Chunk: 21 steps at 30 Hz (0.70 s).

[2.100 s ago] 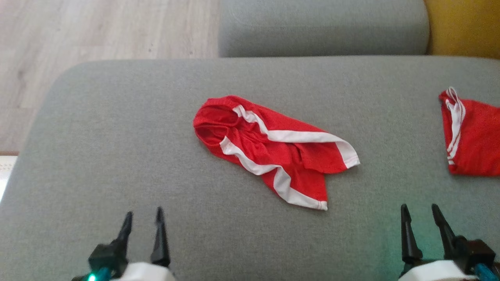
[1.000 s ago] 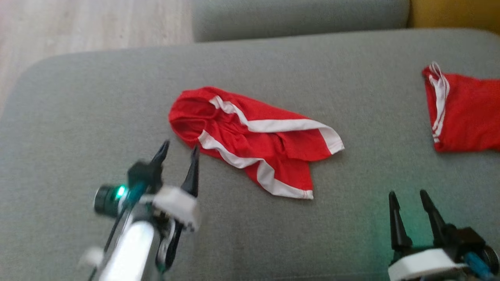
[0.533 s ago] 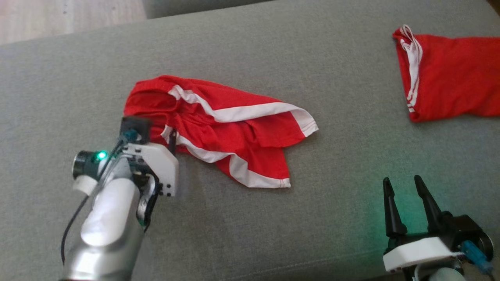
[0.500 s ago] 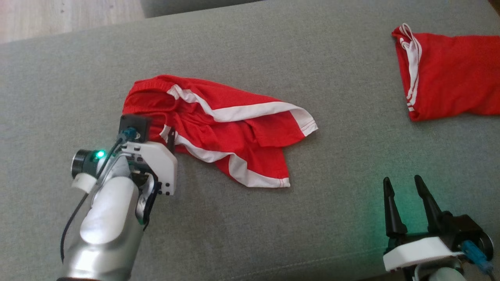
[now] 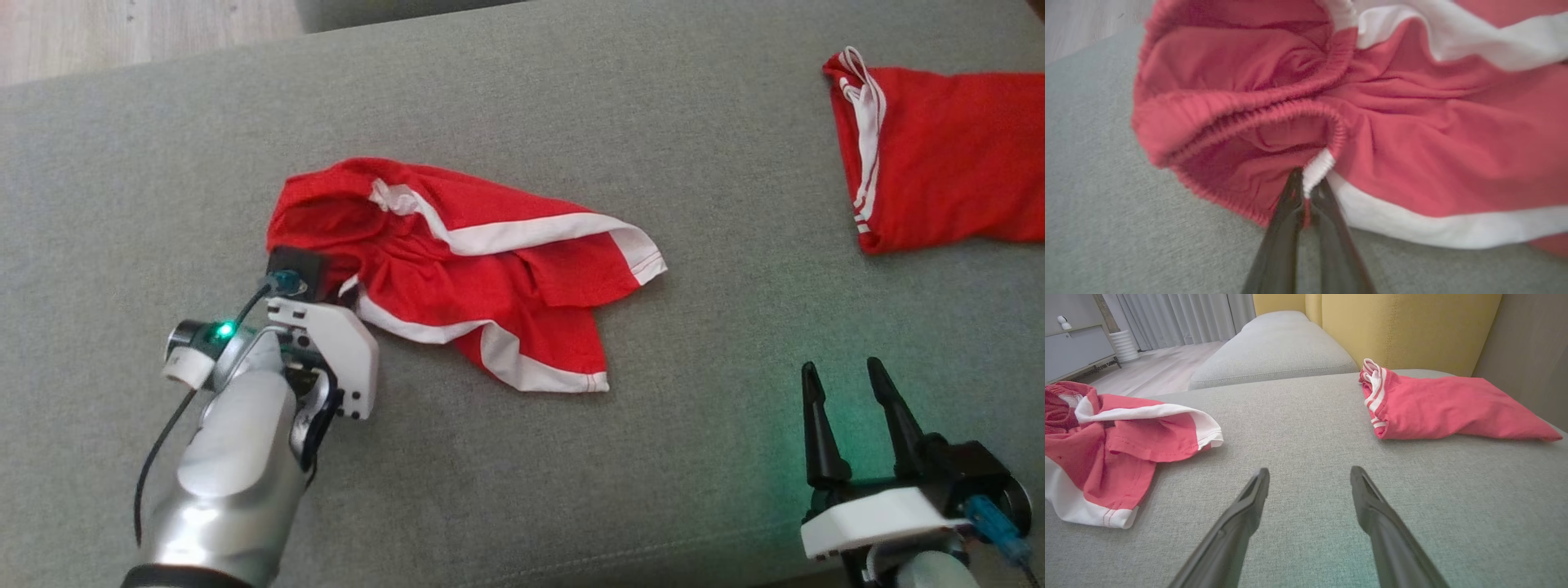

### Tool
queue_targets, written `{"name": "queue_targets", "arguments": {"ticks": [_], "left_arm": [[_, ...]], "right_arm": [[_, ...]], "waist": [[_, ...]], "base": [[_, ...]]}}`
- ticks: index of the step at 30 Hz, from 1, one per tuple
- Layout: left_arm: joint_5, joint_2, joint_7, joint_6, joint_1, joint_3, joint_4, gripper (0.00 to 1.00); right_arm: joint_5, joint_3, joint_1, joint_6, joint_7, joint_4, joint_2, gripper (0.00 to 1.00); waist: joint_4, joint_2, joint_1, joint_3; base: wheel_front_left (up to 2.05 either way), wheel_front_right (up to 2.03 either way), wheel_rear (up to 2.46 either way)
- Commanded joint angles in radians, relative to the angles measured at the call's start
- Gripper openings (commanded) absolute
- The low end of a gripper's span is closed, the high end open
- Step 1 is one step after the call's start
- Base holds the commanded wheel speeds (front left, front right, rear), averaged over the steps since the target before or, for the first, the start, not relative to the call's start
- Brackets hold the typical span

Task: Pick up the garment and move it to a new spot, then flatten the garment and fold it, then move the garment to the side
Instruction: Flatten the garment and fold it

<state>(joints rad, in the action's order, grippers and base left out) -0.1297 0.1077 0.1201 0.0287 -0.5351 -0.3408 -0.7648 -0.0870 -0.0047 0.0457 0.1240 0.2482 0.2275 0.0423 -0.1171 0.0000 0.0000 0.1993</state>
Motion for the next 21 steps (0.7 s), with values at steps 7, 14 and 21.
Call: {"name": "queue_targets", "arguments": {"ticks": [7,14,21], "left_arm": [[-0.106,-0.02,-0.069,0.01,0.011,0.073,0.117,0.0],[-0.272,-0.042,-0.084,-0.007,0.278,0.153,0.394,0.0],[-0.355,-0.04,-0.061,-0.036,0.553,0.176,0.548,0.0]], "right_arm": [[-0.002,0.003,-0.007,0.007,0.014,-0.022,0.008,1.0],[0.001,-0.017,0.023,0.007,0.014,-0.021,0.008,1.0],[0.012,-0.024,0.031,0.007,0.014,-0.02,0.008,1.0]], "waist": [[0.025,0.0,0.0,-0.028],[0.065,0.0,0.0,-0.052],[0.117,0.0,0.0,-0.061]], "base": [[0.0,0.0,0.0],[0.0,0.0,0.0],[0.0,0.0,0.0]]}}
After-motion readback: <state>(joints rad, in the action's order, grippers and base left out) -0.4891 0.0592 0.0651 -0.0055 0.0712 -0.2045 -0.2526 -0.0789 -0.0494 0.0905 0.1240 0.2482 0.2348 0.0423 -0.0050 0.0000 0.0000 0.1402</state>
